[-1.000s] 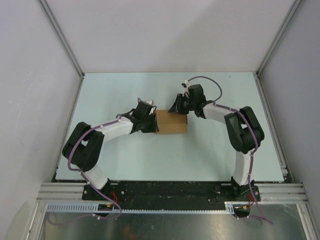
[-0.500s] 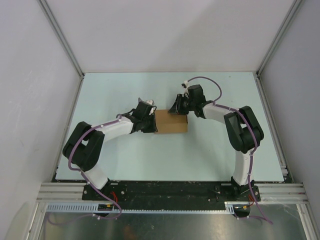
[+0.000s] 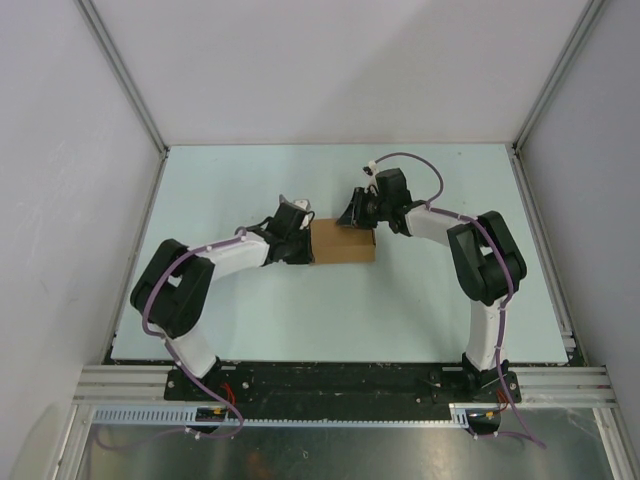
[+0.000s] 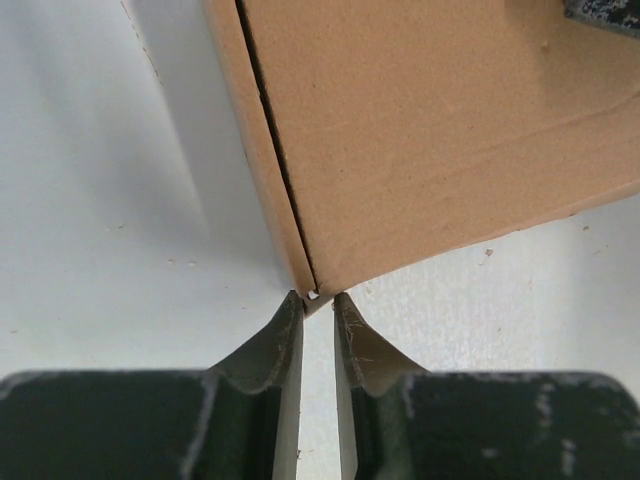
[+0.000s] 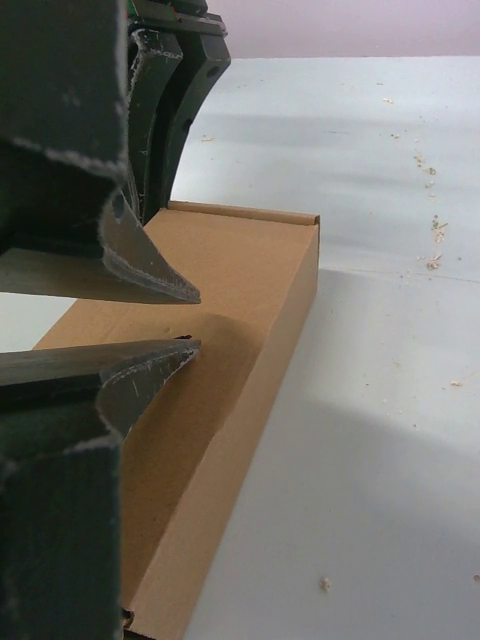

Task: Fold the paper box

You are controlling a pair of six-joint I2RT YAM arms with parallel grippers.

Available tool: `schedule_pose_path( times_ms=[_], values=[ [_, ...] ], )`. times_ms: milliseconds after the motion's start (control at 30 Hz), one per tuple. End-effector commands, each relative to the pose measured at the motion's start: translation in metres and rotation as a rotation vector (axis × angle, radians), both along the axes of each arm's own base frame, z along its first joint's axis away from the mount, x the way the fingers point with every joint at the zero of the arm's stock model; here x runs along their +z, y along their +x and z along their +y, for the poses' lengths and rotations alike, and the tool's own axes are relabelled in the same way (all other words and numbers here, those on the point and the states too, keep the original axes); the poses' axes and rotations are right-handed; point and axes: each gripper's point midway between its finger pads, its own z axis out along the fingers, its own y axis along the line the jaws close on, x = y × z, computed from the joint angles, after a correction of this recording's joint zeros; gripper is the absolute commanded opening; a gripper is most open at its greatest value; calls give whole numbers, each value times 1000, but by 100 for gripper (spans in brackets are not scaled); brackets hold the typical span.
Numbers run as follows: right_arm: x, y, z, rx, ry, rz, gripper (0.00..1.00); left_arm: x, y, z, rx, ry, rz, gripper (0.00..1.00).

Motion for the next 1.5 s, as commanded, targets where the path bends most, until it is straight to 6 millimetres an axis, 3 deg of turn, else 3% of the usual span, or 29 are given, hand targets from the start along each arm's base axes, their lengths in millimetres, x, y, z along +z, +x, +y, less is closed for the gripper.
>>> schedule_pose_path(
  times_ms=[0, 167, 367, 500, 633, 733, 833, 900, 933, 967, 1000, 1033, 1100, 1167, 1233, 1300, 1400, 1467],
  values=[
    [-6, 4, -1, 1, -13, 7, 26, -6, 17, 13, 30, 71, -35, 19],
    [-8, 3, 0, 4, -13, 14, 25, -13, 16, 17, 36, 93, -21, 21],
    [-2, 6, -3, 1, -2, 3, 25, -11, 10, 20, 35, 86, -12, 33],
    [23, 16, -7, -18, 42, -48, 26, 23, 6, 17, 40, 22, -55, 43],
    [61, 26, -18, -50, 109, -98, 26, 58, 3, 18, 51, -8, -85, 49],
    [77, 28, -29, -83, 107, -111, 27, 92, 16, 15, 59, -29, -153, 52],
    [94, 22, -40, -112, 81, -120, 27, 143, 55, 6, 77, -73, -262, 54],
    [104, 12, -50, -147, 54, -93, 27, 157, 78, 2, 87, -93, -287, 55],
    [105, 10, -55, -179, 32, -84, 26, 140, 95, 3, 105, -79, -252, 55],
    [106, -1, -60, -193, 7, -51, 26, 162, 113, -9, 87, -141, -279, 53],
    [107, -6, -62, -206, -10, -36, 25, 164, 124, -12, 84, -165, -270, 52],
    [99, -14, -70, -237, -57, 5, 24, 160, 149, -17, 88, -181, -265, 51],
    [108, -30, -68, -235, -79, 9, 22, 154, 167, -26, 70, -202, -245, 46],
    [103, -46, -73, -266, -125, 63, 20, 145, 190, -34, 54, -198, -232, 39],
    [102, -64, -70, -274, -159, 93, 15, 138, 194, -38, 35, -183, -207, 33],
    [96, -78, -64, -272, -190, 110, 10, 114, 192, -38, 33, -166, -157, 22],
    [83, -92, -60, -283, -196, 157, 6, 86, 187, -38, 15, -144, -106, 13],
    [73, -98, -56, -298, -187, 180, 3, 77, 185, -39, 1, -139, -89, 8]
  ],
)
